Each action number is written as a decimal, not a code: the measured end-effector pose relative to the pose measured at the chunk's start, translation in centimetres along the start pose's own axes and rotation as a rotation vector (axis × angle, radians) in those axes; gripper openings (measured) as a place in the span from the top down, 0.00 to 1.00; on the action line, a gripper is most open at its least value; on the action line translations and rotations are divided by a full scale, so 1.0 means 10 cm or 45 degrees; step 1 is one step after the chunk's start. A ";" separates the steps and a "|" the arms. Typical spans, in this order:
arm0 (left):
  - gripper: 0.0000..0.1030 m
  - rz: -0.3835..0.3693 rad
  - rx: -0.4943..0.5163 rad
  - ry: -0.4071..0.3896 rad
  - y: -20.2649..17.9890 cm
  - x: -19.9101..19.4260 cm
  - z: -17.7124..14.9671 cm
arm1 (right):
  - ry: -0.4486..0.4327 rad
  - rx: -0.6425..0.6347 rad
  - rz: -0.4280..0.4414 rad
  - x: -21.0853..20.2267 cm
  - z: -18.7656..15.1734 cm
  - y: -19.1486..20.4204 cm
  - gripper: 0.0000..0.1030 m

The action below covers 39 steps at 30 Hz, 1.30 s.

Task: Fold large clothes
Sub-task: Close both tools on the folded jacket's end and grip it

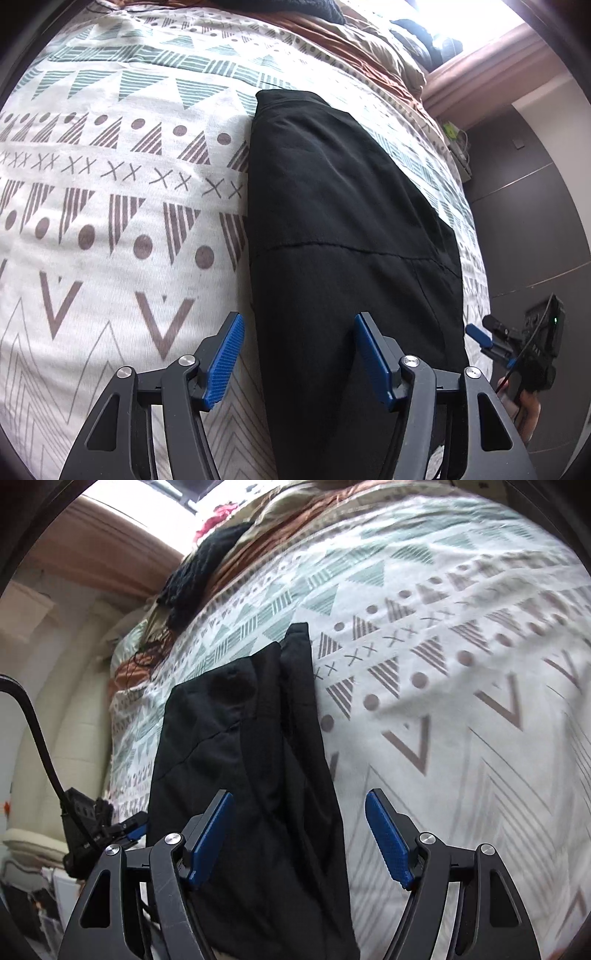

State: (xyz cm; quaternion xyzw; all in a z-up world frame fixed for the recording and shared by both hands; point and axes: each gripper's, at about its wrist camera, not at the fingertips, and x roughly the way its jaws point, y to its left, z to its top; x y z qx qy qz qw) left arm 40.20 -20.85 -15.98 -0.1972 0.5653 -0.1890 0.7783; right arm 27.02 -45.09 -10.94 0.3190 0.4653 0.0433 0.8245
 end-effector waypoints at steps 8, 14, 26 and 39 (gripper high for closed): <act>0.42 0.049 -0.022 0.026 -0.05 0.18 0.26 | 0.179 0.001 0.173 0.57 0.30 -0.14 0.28; 0.42 0.070 -0.040 0.025 -0.01 0.27 0.41 | 0.244 0.013 0.287 0.93 0.44 -0.18 0.28; 0.42 0.098 -0.082 0.055 0.05 0.42 0.70 | 0.360 -0.030 0.434 1.27 0.60 0.04 0.28; 0.72 0.089 -0.064 -0.025 -0.03 0.31 0.71 | 0.327 -0.133 0.415 1.16 0.61 0.26 0.77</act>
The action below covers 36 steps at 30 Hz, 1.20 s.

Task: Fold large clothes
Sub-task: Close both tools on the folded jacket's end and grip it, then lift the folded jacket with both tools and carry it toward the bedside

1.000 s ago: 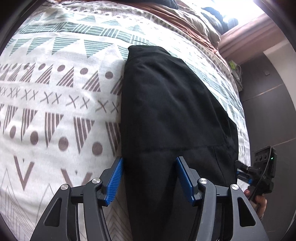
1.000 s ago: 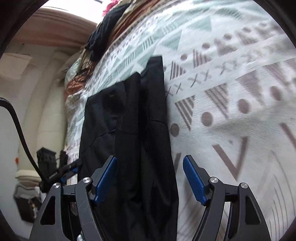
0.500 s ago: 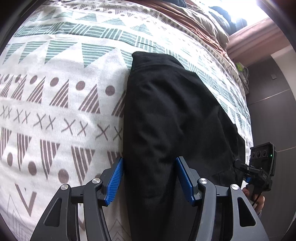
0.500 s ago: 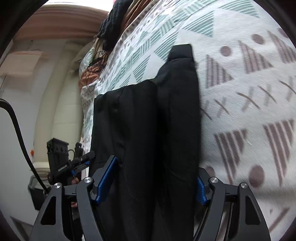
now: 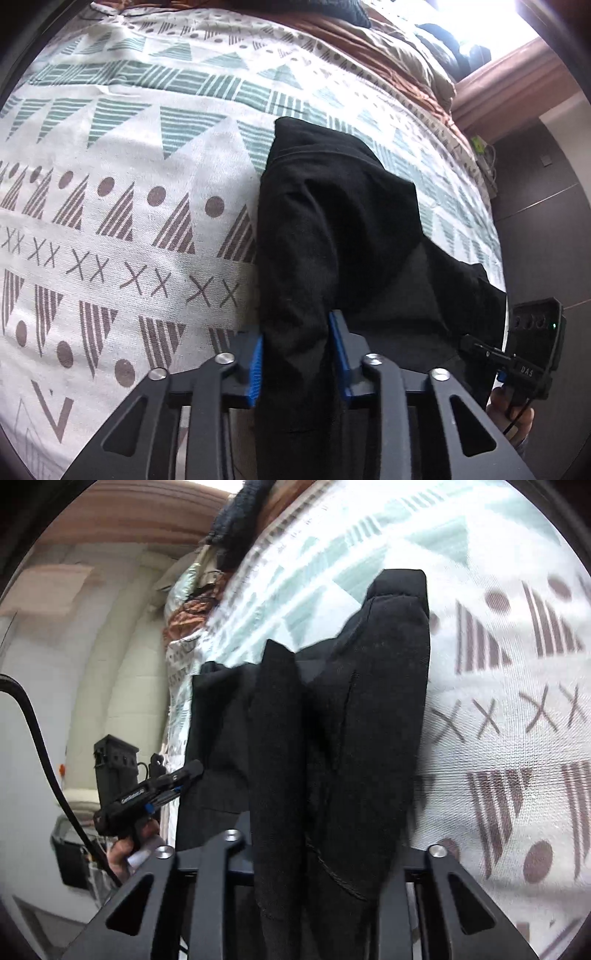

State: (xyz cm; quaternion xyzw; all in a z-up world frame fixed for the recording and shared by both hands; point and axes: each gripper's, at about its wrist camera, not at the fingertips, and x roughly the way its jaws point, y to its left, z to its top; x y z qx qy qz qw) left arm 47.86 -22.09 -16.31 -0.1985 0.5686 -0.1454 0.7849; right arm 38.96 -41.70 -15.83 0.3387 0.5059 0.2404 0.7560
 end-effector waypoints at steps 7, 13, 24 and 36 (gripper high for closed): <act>0.78 -0.094 0.048 -0.086 -0.04 -0.41 -0.10 | -0.075 -0.142 -0.039 -0.29 -0.11 0.48 0.80; 0.80 -0.161 0.075 -0.169 -0.08 -0.88 -0.18 | -0.156 -0.267 -0.034 -0.55 -0.28 1.07 0.81; 0.81 -0.259 0.111 -0.387 0.09 -1.95 -0.22 | -0.226 -0.494 -0.039 -0.71 -0.59 2.17 0.81; 0.82 -0.205 0.143 -0.564 0.69 -3.11 -0.09 | -0.227 -0.703 0.035 -0.28 -0.74 3.30 0.81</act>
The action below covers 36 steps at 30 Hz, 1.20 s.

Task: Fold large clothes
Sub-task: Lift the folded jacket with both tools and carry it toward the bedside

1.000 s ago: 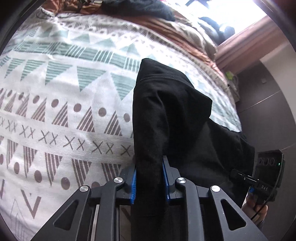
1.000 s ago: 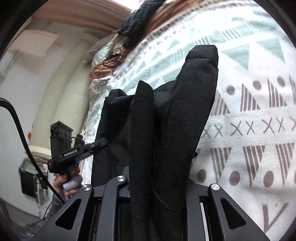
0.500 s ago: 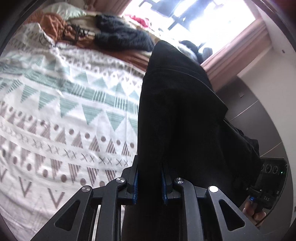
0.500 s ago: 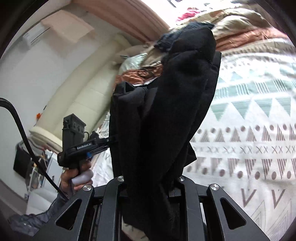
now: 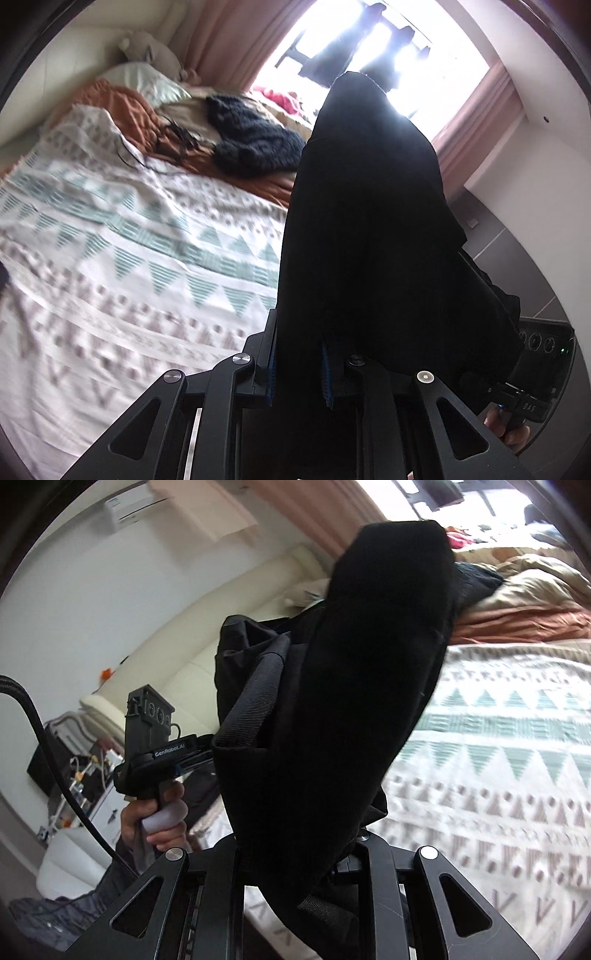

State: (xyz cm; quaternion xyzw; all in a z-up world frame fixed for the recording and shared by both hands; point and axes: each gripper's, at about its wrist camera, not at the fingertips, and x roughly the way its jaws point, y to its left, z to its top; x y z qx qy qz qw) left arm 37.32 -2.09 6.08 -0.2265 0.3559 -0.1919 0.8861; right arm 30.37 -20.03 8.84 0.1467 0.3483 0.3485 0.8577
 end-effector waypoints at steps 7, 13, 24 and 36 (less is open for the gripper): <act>0.82 0.062 -0.006 -0.077 0.43 -0.66 0.24 | 0.017 -0.089 0.095 0.50 0.22 0.56 0.81; 0.83 0.148 -0.022 -0.146 0.85 -1.23 0.40 | 0.059 -0.178 0.184 0.94 0.32 1.05 0.81; 0.83 0.333 -0.102 -0.282 1.61 -2.18 0.51 | 0.130 -0.284 0.361 1.74 0.24 1.87 0.81; 0.85 0.581 -0.194 -0.425 2.27 -3.13 0.56 | 0.201 -0.338 0.546 2.50 0.08 2.64 0.80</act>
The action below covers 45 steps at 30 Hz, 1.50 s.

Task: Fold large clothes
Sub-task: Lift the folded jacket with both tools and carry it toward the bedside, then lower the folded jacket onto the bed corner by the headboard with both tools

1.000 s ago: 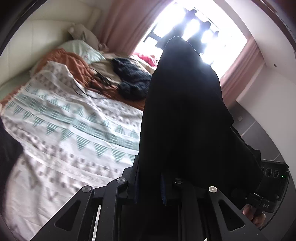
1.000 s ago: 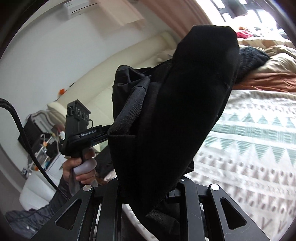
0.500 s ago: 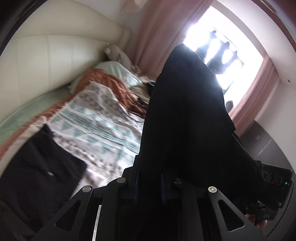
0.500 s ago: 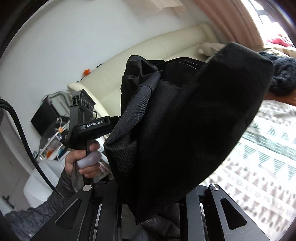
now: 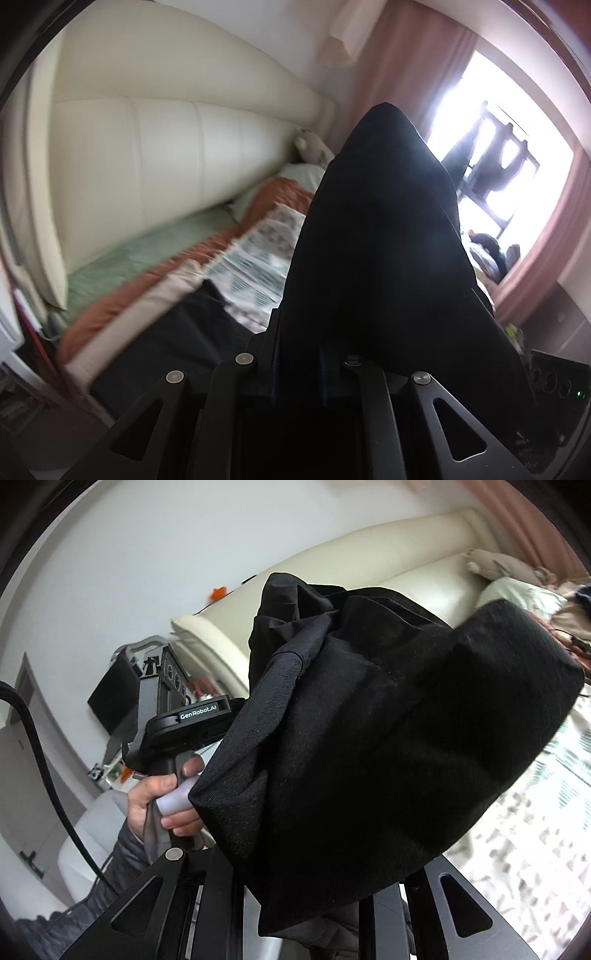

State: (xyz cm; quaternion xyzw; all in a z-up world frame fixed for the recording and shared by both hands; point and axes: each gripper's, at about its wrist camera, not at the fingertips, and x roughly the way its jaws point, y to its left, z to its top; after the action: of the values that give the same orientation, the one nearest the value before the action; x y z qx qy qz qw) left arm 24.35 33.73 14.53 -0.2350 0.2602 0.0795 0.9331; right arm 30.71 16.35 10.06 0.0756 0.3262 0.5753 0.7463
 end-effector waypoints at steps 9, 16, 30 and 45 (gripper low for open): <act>0.85 0.164 -0.007 -0.078 0.56 -0.32 0.29 | 0.057 -0.045 0.129 0.59 0.09 0.32 0.80; 0.85 0.290 0.014 -0.043 0.83 -0.31 0.32 | 0.120 0.015 0.268 0.98 0.01 0.37 0.80; 0.86 0.319 -0.030 0.158 1.31 0.96 0.20 | 0.189 0.290 0.259 1.30 -0.43 -0.92 0.80; 0.72 0.413 0.011 0.311 1.28 1.98 0.16 | 0.147 0.566 0.056 1.42 -0.79 -2.38 0.80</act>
State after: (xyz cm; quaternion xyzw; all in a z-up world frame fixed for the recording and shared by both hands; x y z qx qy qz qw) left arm 38.42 46.29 0.31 -0.1940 0.4063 0.1984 0.8706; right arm 47.22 19.42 -13.38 0.2120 0.4853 0.5090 0.6786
